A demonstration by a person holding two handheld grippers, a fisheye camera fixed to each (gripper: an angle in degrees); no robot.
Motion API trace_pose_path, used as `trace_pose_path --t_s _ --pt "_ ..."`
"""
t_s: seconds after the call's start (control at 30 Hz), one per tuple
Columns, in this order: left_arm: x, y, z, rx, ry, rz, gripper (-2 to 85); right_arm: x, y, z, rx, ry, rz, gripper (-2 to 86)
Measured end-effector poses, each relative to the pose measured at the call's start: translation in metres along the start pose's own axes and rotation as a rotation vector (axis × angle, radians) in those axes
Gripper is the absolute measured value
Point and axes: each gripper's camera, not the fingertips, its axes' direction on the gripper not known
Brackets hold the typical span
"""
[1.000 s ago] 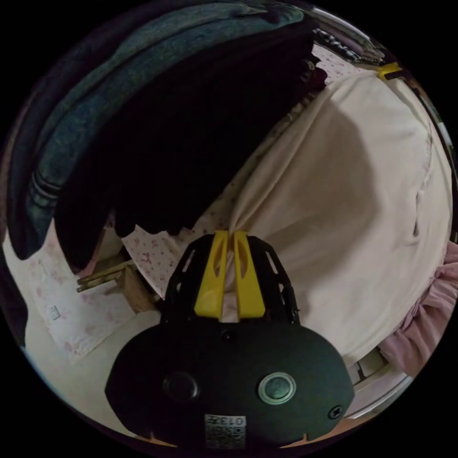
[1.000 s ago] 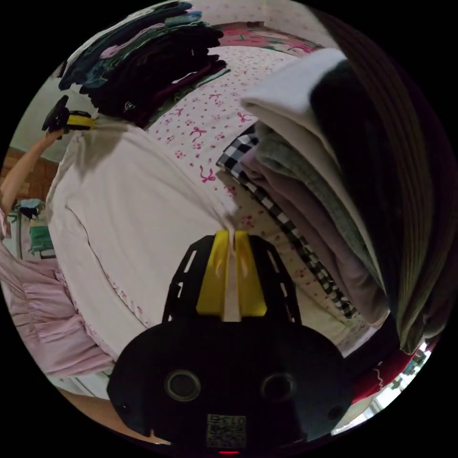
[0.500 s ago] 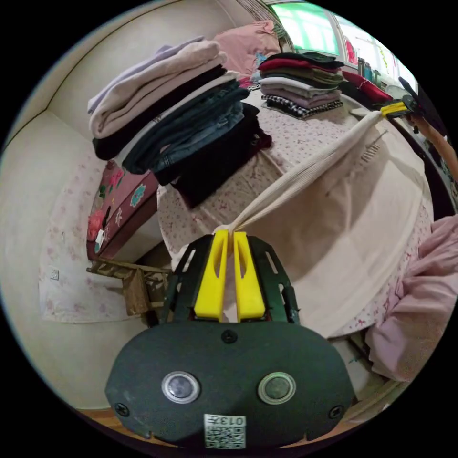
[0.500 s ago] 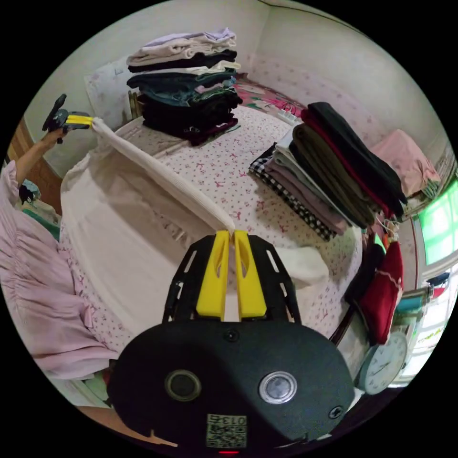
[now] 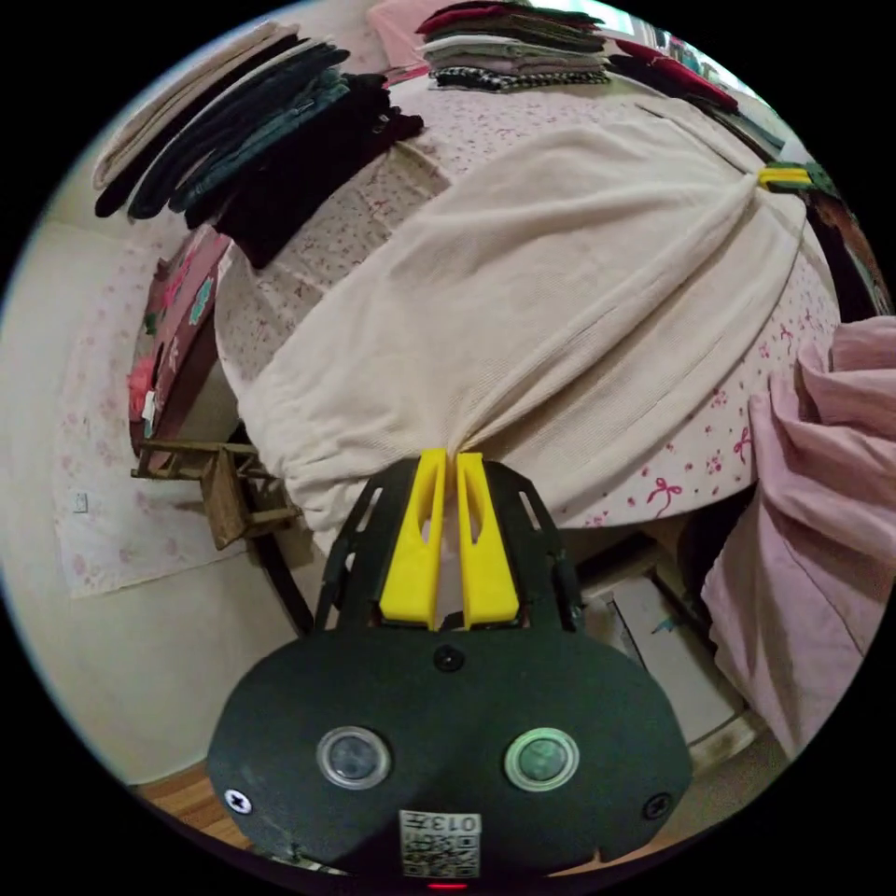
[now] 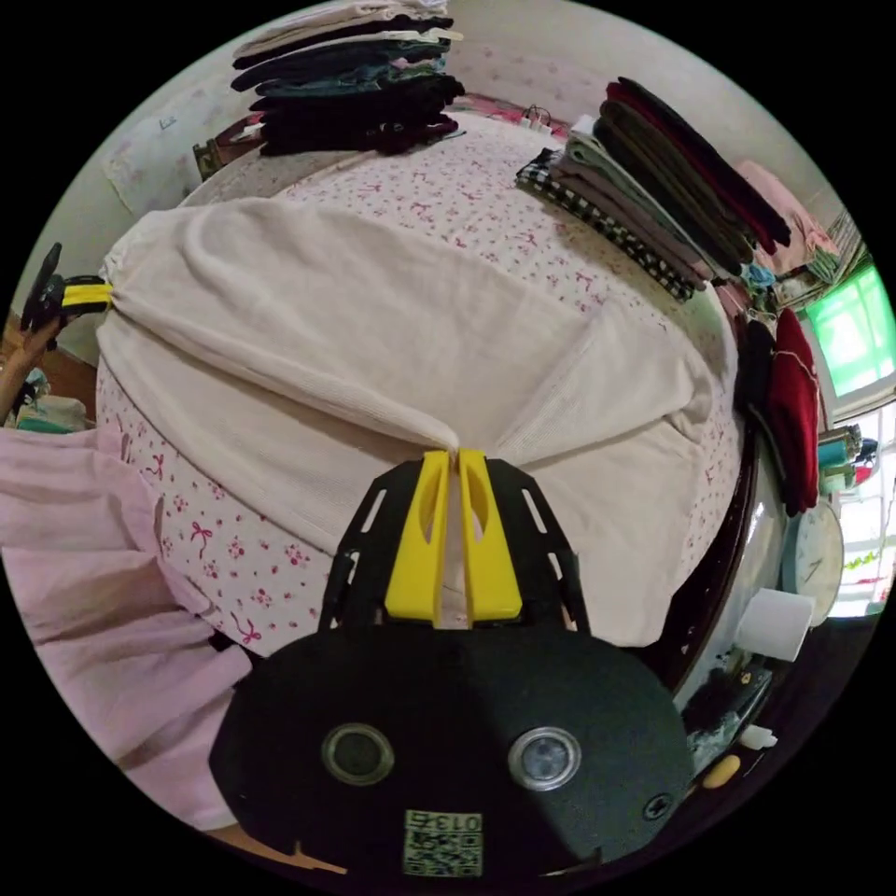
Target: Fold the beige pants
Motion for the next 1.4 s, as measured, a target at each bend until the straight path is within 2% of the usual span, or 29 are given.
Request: trace_pose_path --t_s 0.2,0.33,0.4,0.63,0.77,0.83,0.97,1.1,1.17,1.27,1.4 --pt "0.012 0.028 -0.065 0.132 -0.106 0.032 0.7 -0.015 0.045 -0.063 0.136 0.137 -0.076 2.1" --pt "0.034 0.043 -0.024 0.043 0.002 0.044 0.7 -0.022 0.079 -0.026 0.05 0.072 -0.045 2.0" --pt "0.046 0.04 -0.011 0.002 -0.007 0.057 0.7 -0.024 0.086 -0.009 -0.004 0.063 -0.038 1.9" --pt "0.062 0.053 -0.058 0.069 -0.078 0.09 0.8 -0.022 0.12 -0.045 0.099 0.155 -0.06 1.9" --pt "0.084 0.054 -0.025 -0.023 -0.033 0.121 1.1 -0.016 0.146 -0.013 0.029 0.075 -0.026 2.6" --pt "0.094 0.054 -0.024 -0.021 -0.069 0.128 1.6 -0.013 0.159 -0.006 0.032 0.062 -0.008 3.0" --pt "0.103 0.064 -0.035 -0.02 -0.08 0.071 3.2 0.003 0.186 -0.014 -0.005 0.012 -0.015 4.1" --pt "0.1 0.076 -0.055 -0.005 -0.076 -0.073 4.4 0.052 0.225 -0.035 0.084 0.0 0.154 5.8" --pt "0.099 0.073 -0.08 0.101 -0.012 -0.18 5.7 0.076 0.234 -0.038 0.131 0.02 0.242 7.3" --pt "0.134 0.037 -0.097 0.181 0.035 -0.069 6.8 0.106 0.23 -0.026 0.181 -0.012 0.329 11.1" --pt "0.191 -0.018 -0.092 0.183 0.113 0.144 7.1 0.128 0.208 0.013 0.153 -0.011 0.353 13.0"
